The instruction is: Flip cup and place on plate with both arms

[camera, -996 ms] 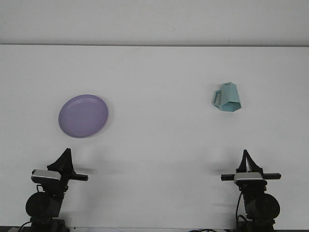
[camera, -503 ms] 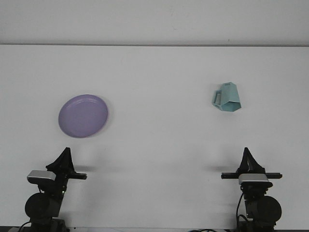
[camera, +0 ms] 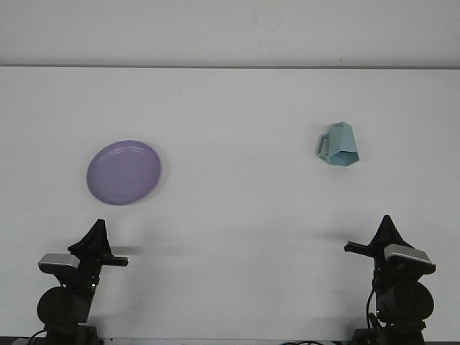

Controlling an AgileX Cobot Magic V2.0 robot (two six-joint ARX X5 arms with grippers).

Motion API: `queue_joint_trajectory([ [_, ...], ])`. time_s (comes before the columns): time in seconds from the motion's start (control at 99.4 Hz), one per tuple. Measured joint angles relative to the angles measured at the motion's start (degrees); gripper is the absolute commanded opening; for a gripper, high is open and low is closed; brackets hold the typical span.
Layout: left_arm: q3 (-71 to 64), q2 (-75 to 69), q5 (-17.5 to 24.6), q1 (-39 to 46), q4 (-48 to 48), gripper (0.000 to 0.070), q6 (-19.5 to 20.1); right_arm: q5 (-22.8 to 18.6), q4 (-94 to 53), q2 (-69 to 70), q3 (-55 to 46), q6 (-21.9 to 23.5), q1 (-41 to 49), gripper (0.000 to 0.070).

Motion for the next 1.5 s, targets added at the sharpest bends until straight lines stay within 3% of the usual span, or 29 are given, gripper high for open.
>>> queue_joint_trajectory([
  [0.141,0.00,0.00,0.00,0.00,0.00,0.0011,-0.15,0.02,0.85,12.07,8.17,-4.44,0.00,0.0032],
  [0.221,0.00,0.00,0.00,0.00,0.00,0.0011,-0.15,0.00,3.41,19.21,10.40,-8.11,0.00,0.0262],
  [0.272,0.00,0.00,0.00,0.00,0.00,0.0011,-0.15,0.00,6.58,23.52,10.64,-10.47,0.00,0.0497],
  [0.292,0.00,0.00,0.00,0.00,0.00,0.0011,-0.15,0.02,7.82,25.29,10.64,-11.39,0.00,0.0551],
  [0.322,0.00,0.00,-0.02,0.00,0.00,0.0011,-0.15,0.02,9.75,27.96,10.64,-12.57,0.00,0.0580],
  [0.503,-0.02,0.00,0.00,0.00,0.00,0.0011,-0.15,-0.39,23.67,42.60,10.62,-18.64,-1.44,0.0581],
  [0.694,0.00,0.00,0.00,0.00,0.00,0.0012,-0.15,-4.94,40.15,58.93,10.71,-24.72,-4.46,0.0581],
  [0.886,0.00,0.00,0.00,0.00,0.00,0.0011,-0.15,-6.45,46.36,72.04,14.36,-29.48,-7.06,0.0579],
  [1.036,0.00,0.00,-0.02,0.00,-0.04,0.0012,-0.15,-9.92,48.41,78.73,18.34,-30.38,-9.68,0.0539],
  [1.499,0.00,-0.02,0.00,0.00,-0.39,0.0012,-0.15,-16.96,48.72,94.36,32.09,-32.37,-11.89,0.0539],
])
